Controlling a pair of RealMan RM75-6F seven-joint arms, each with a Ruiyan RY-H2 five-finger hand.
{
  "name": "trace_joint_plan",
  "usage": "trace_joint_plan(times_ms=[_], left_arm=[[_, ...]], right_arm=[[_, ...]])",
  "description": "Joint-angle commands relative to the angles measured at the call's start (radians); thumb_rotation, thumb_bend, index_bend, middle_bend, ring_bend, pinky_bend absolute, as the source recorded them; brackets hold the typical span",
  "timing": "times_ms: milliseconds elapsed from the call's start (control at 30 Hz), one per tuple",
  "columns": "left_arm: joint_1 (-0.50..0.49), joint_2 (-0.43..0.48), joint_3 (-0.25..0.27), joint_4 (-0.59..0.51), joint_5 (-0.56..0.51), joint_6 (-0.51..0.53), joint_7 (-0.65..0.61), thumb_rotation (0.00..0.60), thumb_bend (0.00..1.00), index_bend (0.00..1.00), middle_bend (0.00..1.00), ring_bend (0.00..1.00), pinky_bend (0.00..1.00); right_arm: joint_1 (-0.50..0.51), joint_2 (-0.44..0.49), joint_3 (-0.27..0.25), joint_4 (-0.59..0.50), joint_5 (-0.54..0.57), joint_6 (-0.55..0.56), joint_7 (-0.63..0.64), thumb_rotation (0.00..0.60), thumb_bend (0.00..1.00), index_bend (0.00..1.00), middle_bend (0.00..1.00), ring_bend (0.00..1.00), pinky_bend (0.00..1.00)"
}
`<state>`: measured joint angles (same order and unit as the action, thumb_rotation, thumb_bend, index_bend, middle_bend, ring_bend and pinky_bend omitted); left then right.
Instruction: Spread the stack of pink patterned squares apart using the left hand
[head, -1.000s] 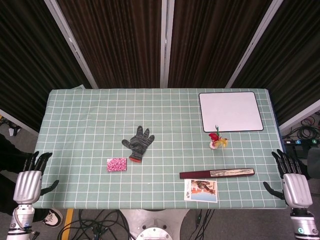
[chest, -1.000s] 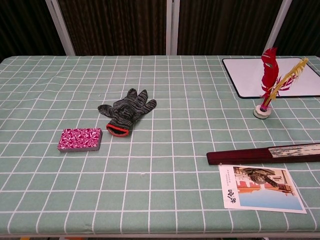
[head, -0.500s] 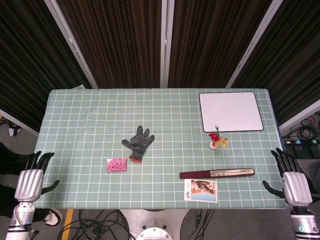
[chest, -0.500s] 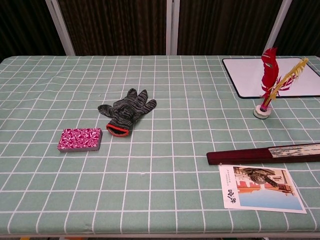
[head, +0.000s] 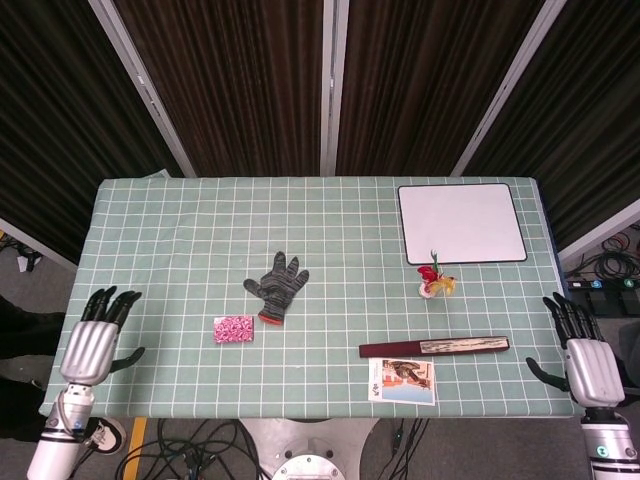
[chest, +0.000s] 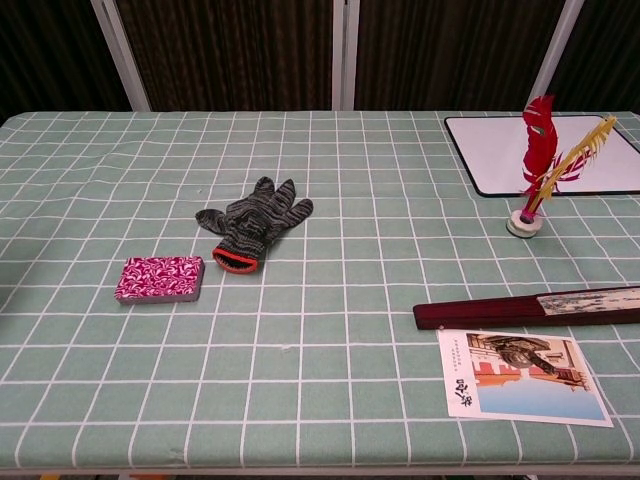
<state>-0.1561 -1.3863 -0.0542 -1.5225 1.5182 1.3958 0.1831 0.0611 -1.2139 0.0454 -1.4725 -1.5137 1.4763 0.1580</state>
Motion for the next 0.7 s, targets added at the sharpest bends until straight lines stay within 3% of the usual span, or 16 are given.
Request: trace_joint_plan(times_ms=[33,300,700], left_arm=[[-0.040,-0.016,-0.011,-0.022,-0.009,-0.050,0.044,0.600,0.17,0.14,0.13,0.02,0.08],[-0.111,-0.069,-0.006,-0.039,-0.027,-0.157,0.038,0.600,0.17,0.14,0.13,0.02,0.09],[-0.209,-0.163,-0.010,0.014,-0.066,-0.287,0.060,0.600,0.17,0.14,0.15,0.02,0.09]], right_arm=[[0.001,0.011,0.011,-0.015,-0.001,0.015,-0.014,0.600,0.12,0.00,0.00,0.00,0.00],[0.003,0.047,0.031,-0.077,-0.001,0.036,-0.039,0.600,0.12,0.00,0.00,0.00,0.00],[0.008,0.046,0.041,-0.084,0.028,0.018,-0.046,0.600,0.12,0.00,0.00,0.00,0.00]])
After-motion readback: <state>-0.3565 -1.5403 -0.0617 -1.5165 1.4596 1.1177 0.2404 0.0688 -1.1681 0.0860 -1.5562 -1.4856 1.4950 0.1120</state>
